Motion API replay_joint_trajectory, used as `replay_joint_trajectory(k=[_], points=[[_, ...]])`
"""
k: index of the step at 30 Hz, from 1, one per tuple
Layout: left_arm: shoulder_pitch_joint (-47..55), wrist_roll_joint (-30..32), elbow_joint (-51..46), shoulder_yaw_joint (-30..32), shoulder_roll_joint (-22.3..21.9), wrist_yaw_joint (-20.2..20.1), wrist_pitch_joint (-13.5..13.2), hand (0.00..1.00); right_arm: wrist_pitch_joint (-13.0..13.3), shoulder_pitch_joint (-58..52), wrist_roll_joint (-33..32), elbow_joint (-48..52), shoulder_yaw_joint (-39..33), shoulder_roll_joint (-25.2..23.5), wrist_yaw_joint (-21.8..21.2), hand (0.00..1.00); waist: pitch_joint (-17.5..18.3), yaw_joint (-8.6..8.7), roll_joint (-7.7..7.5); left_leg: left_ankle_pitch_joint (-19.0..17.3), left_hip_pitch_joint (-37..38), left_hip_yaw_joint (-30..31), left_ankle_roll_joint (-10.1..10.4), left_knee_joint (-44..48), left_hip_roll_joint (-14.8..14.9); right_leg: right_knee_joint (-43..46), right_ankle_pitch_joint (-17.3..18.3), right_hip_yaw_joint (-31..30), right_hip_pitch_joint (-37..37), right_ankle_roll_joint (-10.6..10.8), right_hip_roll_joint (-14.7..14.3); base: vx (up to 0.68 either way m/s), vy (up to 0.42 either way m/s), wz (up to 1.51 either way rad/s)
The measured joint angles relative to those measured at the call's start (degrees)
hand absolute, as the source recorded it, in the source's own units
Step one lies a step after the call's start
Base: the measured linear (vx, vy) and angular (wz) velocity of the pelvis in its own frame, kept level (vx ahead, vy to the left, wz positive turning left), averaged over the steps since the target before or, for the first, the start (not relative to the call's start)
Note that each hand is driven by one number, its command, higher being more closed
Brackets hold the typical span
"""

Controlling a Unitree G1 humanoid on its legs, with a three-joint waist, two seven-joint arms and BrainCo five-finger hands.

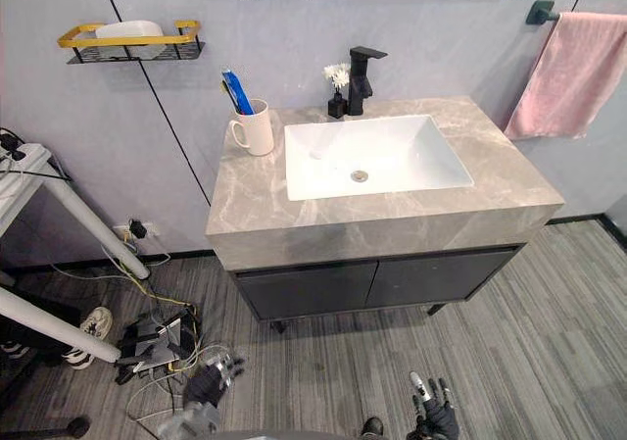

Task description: Organize washtable

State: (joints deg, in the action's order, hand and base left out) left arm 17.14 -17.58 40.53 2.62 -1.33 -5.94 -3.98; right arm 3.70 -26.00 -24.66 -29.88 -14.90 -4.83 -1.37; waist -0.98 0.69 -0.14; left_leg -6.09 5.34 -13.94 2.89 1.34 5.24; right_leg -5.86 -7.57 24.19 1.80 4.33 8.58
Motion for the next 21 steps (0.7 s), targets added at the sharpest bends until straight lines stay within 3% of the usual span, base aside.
replay_joint_trajectory(k=[4,10,13,15,16,17,18,19,20,21], points=[[-5.39,3.36,10.1,0.51,2.28,4.54,-0.52,0.0,0.14,2.62,4.2,-8.54,-1.51,0.97,1.12,0.0,0.15,0.32,0.27,0.08,0.81,0.06,0.07,-0.42,-0.27,-0.01,0.01,-0.75,0.01,0.06,-0.02,0.01,0.019,-0.09],[-6.96,4.93,12.52,-0.17,4.17,6.89,-0.85,0.0,0.36,4.92,5.09,-13.92,-3.8,1.76,2.73,0.0,-0.38,1.24,-1.28,0.08,1.53,0.75,0.07,-0.44,-0.79,-0.02,0.1,-0.95,0.37,0.44,0.03,0.01,0.02,0.03],[-7.22,7.53,12.82,-1.98,5.12,7.45,-0.68,0.0,0.44,6.47,5.05,-12.07,-3.89,2.11,2.73,0.0,-1.37,1.82,-1.44,-0.77,1.3,-4.98,0.3,0.19,-0.92,0.24,-1.45,-6.99,-3.43,0.54,-0.38,-0.06,0.039,-1.0],[-8.28,9.42,12.28,-2.55,5.52,7.49,-0.74,0.0,0.93,7.08,5.08,-7.11,-3.66,2.96,2.78,0.0,-3.54,2.36,-1.77,-3.5,-1.45,-13.27,-0.13,4.09,-0.97,0.24,-4.47,-15.31,-8.57,0.81,-1.0,-0.11,0.037,-1.8],[-8.67,9.49,11.94,-2.56,5.53,7.49,-0.75,0.0,1.04,7.25,5.26,-5.91,-3.56,3.3,2.79,0.0,-4.41,2.83,-2.14,-4.27,-2.19,-15.2,-0.26,5.22,-0.94,0.22,-5.18,-17.15,-9.89,1.47,-1.0,-0.14,0.024,-1.62],[-9.52,9.83,11.48,-2.54,5.78,7.43,-0.79,0.0,1.12,7.82,6.61,-4.37,-3.53,3.77,2.85,0.0,-5.33,3.95,-2.29,-5.17,-3.08,-19.68,-1.04,7.03,-0.65,-0.08,-3.37,-19.27,-12.47,3.69,-0.98,-0.11,0.009,-1.22],[-9.91,9.84,11.34,-2.38,5.89,7.43,-0.73,0.0,1.08,8.38,7.43,-4.27,-3.64,4.17,2.97,0.0,-5.99,4.51,-2.15,-5.27,-3.55,-21.91,-1.27,6.8,0.0,0.17,-0.64,-16.81,-13.35,2.97,-1.21,-0.17,0.011,-1.73],[-10.49,9.86,10.43,-2.19,5.31,7.38,-0.54,0.0,1.03,10.23,8.39,-4.32,-3.62,4.81,3.48,0.0,-7.1,4.67,0.1,-5.22,-3.78,-26.53,-1.24,6.74,3.17,3.36,2.75,-7.14,-15.22,-1.11,-1.82,-0.12,0.017,-1.92],[-10.41,9.66,9.52,-1.9,5.39,7.4,-0.25,0.0,1.08,11.42,8.7,-4.6,-3.65,5.22,3.78,0.0,-7.64,4.79,0.79,-4.89,-2.5,-30.06,-0.69,6.52,5.63,11.5,4.87,2.16,-15.85,-5.3,-1.79,-0.02,0.028,-1.98],[-10.33,9.2,9.0,-1.8,5.48,7.45,-0.22,0.0,1.08,11.62,9.0,-4.89,-3.76,5.33,3.84,0.0,-7.77,4.77,0.99,-4.69,-1.85,-31.67,-0.42,6.37,5.94,15.25,5.8,5.6,-15.83,-6.63,-1.05,0.12,-0.002,-2.0]])
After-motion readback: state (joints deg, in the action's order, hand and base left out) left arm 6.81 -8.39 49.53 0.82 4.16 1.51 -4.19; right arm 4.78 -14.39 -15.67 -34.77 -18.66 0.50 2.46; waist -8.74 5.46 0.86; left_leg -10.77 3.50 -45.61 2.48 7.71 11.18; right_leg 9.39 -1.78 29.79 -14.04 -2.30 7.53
